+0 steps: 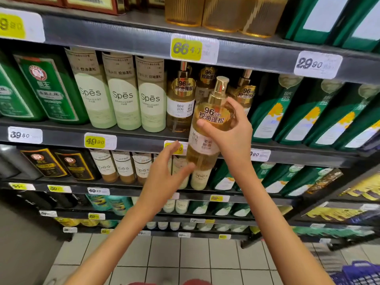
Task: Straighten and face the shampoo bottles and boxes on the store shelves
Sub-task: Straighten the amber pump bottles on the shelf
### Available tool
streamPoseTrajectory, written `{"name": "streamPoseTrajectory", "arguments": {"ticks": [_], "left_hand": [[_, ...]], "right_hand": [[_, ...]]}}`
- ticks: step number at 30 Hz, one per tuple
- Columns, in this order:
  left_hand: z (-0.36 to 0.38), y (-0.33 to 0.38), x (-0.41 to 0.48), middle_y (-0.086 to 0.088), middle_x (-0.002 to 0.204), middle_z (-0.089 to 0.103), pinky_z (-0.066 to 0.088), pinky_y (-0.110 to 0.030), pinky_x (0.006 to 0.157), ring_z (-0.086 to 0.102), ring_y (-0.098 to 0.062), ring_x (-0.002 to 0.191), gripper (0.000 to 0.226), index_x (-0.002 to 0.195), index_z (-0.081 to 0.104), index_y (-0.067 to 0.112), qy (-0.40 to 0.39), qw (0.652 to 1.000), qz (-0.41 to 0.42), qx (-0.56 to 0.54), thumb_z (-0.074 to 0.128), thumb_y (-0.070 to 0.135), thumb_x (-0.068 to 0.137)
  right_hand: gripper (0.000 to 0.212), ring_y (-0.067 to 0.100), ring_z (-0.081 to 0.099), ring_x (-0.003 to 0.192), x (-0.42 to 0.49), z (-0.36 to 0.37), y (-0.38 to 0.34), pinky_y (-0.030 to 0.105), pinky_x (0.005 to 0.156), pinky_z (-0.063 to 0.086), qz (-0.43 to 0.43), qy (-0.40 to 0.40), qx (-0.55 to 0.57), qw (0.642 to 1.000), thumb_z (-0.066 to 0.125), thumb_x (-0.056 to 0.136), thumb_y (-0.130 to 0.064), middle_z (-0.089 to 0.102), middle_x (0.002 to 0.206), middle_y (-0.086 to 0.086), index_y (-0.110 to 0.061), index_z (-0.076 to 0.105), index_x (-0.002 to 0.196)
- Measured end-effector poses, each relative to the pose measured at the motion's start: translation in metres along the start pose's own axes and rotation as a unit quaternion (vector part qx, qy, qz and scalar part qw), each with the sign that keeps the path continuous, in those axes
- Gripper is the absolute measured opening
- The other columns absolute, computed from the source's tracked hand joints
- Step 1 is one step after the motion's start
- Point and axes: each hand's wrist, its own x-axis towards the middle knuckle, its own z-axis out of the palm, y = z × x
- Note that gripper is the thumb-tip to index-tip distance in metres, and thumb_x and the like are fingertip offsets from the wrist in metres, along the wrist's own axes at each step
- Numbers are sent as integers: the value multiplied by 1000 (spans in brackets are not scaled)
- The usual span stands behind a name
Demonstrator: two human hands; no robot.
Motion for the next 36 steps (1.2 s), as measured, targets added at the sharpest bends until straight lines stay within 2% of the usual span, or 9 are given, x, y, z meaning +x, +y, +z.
{"name": "streamPoseTrajectory", "arguments": {"ticks": [4, 9, 14, 16, 19, 23, 26, 32, 36], "left_hand": [[18, -10, -19, 29, 114, 53, 41, -4, 73, 50, 17, 101, 73, 117, 39, 50, -45, 998, -45, -23, 74, 59, 54], [23, -24, -28, 22, 98, 60, 39, 4, 62, 53, 23, 84, 47, 99, 48, 41, -30, 996, -74, -36, 80, 28, 67], [11, -22, -32, 11, 108, 65, 48, -11, 79, 61, -4, 100, 46, 110, 54, 31, -62, 986, -118, -95, 77, 37, 70], [7, -13, -33, 2, 110, 68, 50, -30, 92, 63, -14, 103, 60, 111, 57, 25, -119, 971, -119, -172, 73, 51, 60], [3, -5, -35, -7, 111, 69, 54, -33, 86, 65, -20, 103, 88, 114, 60, 16, -200, 930, -134, -278, 78, 65, 44], [-3, -9, -35, -1, 108, 71, 54, -25, 78, 65, -17, 103, 64, 102, 71, 33, -258, 903, -129, -318, 76, 68, 48], [-6, -17, -34, 10, 105, 71, 53, -19, 76, 65, -7, 100, 69, 114, 61, 27, -215, 920, -139, -298, 69, 68, 59], [4, -21, -39, 23, 99, 60, 39, 4, 62, 53, 23, 85, 66, 112, 46, 38, -75, 992, -96, -22, 74, 60, 56], [2, -18, -36, 16, 100, 67, 47, -5, 71, 62, 3, 96, 59, 113, 54, 34, -65, 985, -120, -103, 74, 55, 62]], "right_hand": [[54, 18, 67, 99, -19, 5, 9, 43, 91, 53, 149, -35, 118, 981, 81, 71, -26, 70, 106, 6, -7, 61, 117], [47, 22, 68, 99, -36, 10, 24, 44, 92, 53, 241, -72, 126, 960, 79, 72, -26, 71, 105, 8, -9, 63, 113], [58, 21, 64, 106, -44, -3, 40, 35, 92, 52, 313, -215, 238, 894, 65, 75, -42, 65, 121, 12, -8, 59, 121], [51, 21, 62, 111, -52, -6, 46, 36, 95, 51, 332, -273, 314, 847, 65, 77, -48, 64, 123, 9, -16, 66, 116], [55, 25, 57, 119, -53, -7, 49, 43, 104, 43, 316, -309, 383, 811, 72, 73, -51, 62, 126, 8, -20, 67, 118], [50, 21, 62, 111, -52, -6, 44, 35, 94, 51, 281, -312, 405, 812, 73, 73, -46, 67, 119, 6, -17, 69, 114], [47, 24, 63, 110, -57, -2, 42, 34, 90, 53, 285, -261, 372, 844, 66, 82, -35, 66, 118, 11, -8, 61, 120], [85, 18, 65, 104, -60, 16, 32, 37, 93, 52, 278, -146, 150, 938, 79, 59, -38, 64, 116, 8, -8, 42, 129], [90, 20, 62, 113, -58, 10, 31, 40, 102, 46, 320, -222, 203, 898, 75, 63, -57, 63, 123, 7, -10, 43, 134]]}}
